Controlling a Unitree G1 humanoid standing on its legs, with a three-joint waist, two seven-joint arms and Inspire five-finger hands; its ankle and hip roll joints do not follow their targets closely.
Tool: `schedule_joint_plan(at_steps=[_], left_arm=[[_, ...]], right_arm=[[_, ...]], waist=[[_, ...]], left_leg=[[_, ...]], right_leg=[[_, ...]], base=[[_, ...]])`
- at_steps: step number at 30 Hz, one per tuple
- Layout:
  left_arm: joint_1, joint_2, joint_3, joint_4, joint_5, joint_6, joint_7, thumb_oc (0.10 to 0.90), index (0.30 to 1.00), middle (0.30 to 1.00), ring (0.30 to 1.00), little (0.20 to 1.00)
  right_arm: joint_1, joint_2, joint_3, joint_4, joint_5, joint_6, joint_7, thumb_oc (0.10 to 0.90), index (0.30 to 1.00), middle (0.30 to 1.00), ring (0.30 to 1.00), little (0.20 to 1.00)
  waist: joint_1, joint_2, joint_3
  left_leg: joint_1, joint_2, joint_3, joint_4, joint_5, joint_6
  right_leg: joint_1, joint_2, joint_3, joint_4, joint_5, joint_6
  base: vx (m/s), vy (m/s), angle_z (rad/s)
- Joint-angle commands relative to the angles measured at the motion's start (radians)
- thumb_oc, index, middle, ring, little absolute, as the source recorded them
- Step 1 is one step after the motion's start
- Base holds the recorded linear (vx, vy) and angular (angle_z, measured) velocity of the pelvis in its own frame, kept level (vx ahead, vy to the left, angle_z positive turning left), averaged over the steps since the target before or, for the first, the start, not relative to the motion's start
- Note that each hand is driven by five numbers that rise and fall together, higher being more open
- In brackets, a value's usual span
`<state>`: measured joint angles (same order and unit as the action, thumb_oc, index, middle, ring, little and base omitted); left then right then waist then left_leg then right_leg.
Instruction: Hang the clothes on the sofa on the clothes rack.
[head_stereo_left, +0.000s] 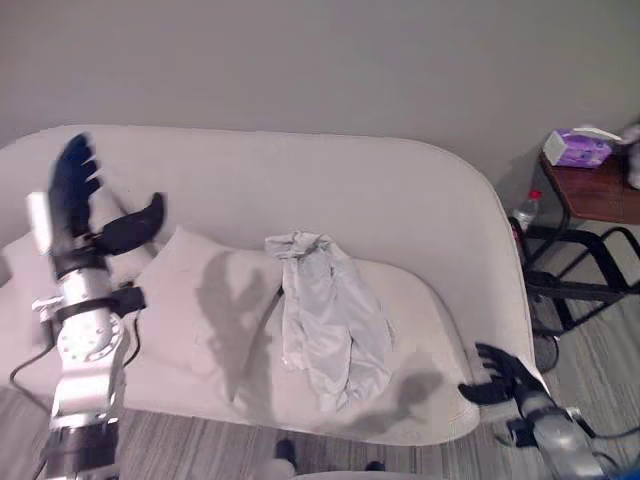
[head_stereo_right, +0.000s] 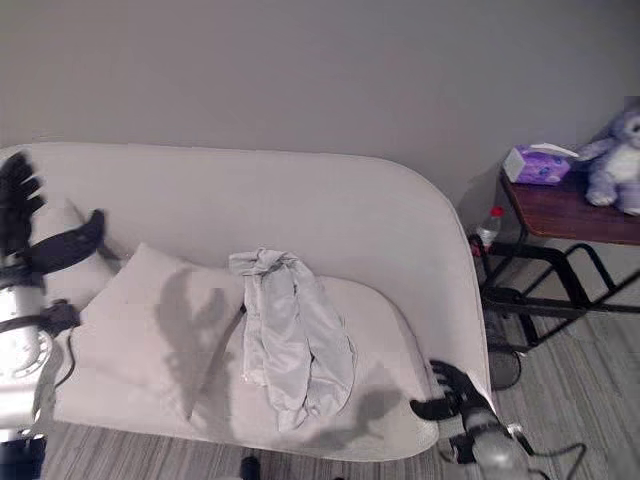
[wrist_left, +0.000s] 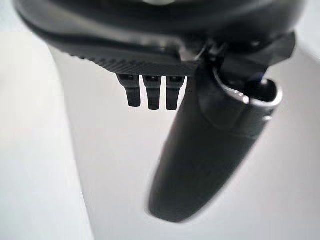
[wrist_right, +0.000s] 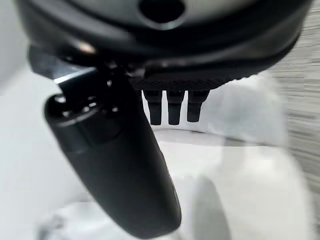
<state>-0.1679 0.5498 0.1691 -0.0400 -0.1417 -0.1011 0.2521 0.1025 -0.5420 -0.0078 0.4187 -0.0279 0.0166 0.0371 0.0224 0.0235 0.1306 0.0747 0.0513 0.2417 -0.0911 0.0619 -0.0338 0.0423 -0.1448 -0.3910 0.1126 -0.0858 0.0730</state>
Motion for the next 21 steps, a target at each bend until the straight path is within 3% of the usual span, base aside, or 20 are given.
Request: schedule_joint_plan(at_steps=[1,3,5,8,11,12,14,16,21], left_arm=[[-0.093,0.113,0.051,0.024,0.089,-0.029,0.013,0.800,0.900,0.900,0.900,0.900],[-0.180,0.147,-0.023,0.083,0.096,-0.005,-0.006,0.800,0.900,0.900,0.900,0.900],[-0.252,0.154,-0.081,0.151,0.093,0.015,-0.004,0.800,0.900,0.900,0.900,0.900],[-0.387,0.162,-0.175,0.260,0.118,0.024,0.023,0.800,0.900,0.900,0.900,0.900],[-0.482,0.140,-0.272,0.345,0.090,0.022,0.023,0.800,0.900,0.900,0.900,0.900],[-0.507,0.141,-0.292,0.354,0.087,0.019,0.020,0.800,0.900,0.900,0.900,0.900],[-0.524,0.127,-0.314,0.360,0.080,0.020,0.025,0.800,0.900,0.900,0.900,0.900],[-0.544,0.119,-0.329,0.347,0.060,0.005,0.020,0.800,0.900,0.900,0.900,0.900],[-0.571,0.125,-0.341,0.316,0.009,-0.013,0.033,0.800,0.900,0.900,0.900,0.900]], right_arm=[[-0.083,-0.093,0.015,-0.122,-0.042,-0.063,-0.005,0.800,0.900,0.900,0.900,0.900],[-0.167,-0.138,0.031,-0.205,-0.035,-0.073,0.001,0.800,0.900,0.900,0.900,0.900],[-0.234,-0.151,0.064,-0.224,-0.030,-0.080,-0.007,0.800,0.900,0.900,0.900,0.900],[-0.371,-0.192,0.113,-0.219,-0.002,-0.085,-0.023,0.800,0.900,0.900,0.900,0.900],[-0.513,-0.238,0.179,-0.161,0.035,-0.084,-0.068,0.800,0.900,0.900,0.900,0.900],[-0.565,-0.248,0.200,-0.128,0.051,-0.082,-0.082,0.800,0.900,0.900,0.900,0.900],[-0.652,-0.252,0.253,-0.087,0.069,-0.071,-0.087,0.800,0.900,0.900,0.900,0.900],[-0.800,-0.269,0.335,-0.012,0.101,-0.066,-0.094,0.800,0.900,0.900,0.900,0.900],[-0.986,-0.278,0.431,0.084,0.158,-0.062,-0.108,0.800,0.900,0.900,0.900,0.900]], waist=[[0.033,-0.066,-0.024],[0.024,-0.077,0.017],[0.024,-0.082,0.039],[0.032,-0.091,0.055],[0.026,-0.105,0.077],[0.034,-0.115,0.077],[0.047,-0.130,0.095],[0.062,-0.119,0.118],[0.069,-0.103,0.152]], left_leg=[[-0.014,-0.016,0.008,0.004,-0.070,0.002],[0.005,-0.025,0.020,0.004,-0.081,0.028],[0.016,-0.017,0.029,0.004,-0.099,0.031],[0.006,0.003,0.033,0.004,-0.104,0.007],[-0.010,0.015,0.008,0.004,-0.108,-0.019],[-0.023,0.017,0.006,0.004,-0.102,-0.026],[-0.040,0.020,0.003,0.004,-0.085,-0.035],[-0.090,0.047,-0.007,0.004,-0.057,-0.049],[-0.166,0.074,-0.032,0.004,-0.018,-0.068]], right_leg=[[0.087,-0.168,0.069,0.041,0.101,0.123],[-0.010,-0.202,0.109,0.199,0.182,0.136],[-0.059,-0.216,0.105,0.262,0.179,0.141],[-0.063,-0.228,0.065,0.101,0.179,0.136],[-0.089,-0.190,0.136,-0.129,0.195,0.140],[-0.078,-0.189,0.149,-0.187,0.219,0.159],[-0.082,-0.187,0.152,-0.200,0.267,0.159],[-0.119,-0.161,0.138,-0.200,0.238,0.150],[-0.165,-0.138,0.113,-0.200,0.238,0.137]], base=[[0.17,0.266,-0.27],[0.03,0.189,-0.17],[0.00,0.044,-0.24],[0.00,-0.150,-0.03],[0.01,-0.173,-0.09],[0.05,-0.111,0.18],[-0.03,-0.175,0.55],[-0.11,-0.220,0.35],[-0.10,-0.104,-0.03]])
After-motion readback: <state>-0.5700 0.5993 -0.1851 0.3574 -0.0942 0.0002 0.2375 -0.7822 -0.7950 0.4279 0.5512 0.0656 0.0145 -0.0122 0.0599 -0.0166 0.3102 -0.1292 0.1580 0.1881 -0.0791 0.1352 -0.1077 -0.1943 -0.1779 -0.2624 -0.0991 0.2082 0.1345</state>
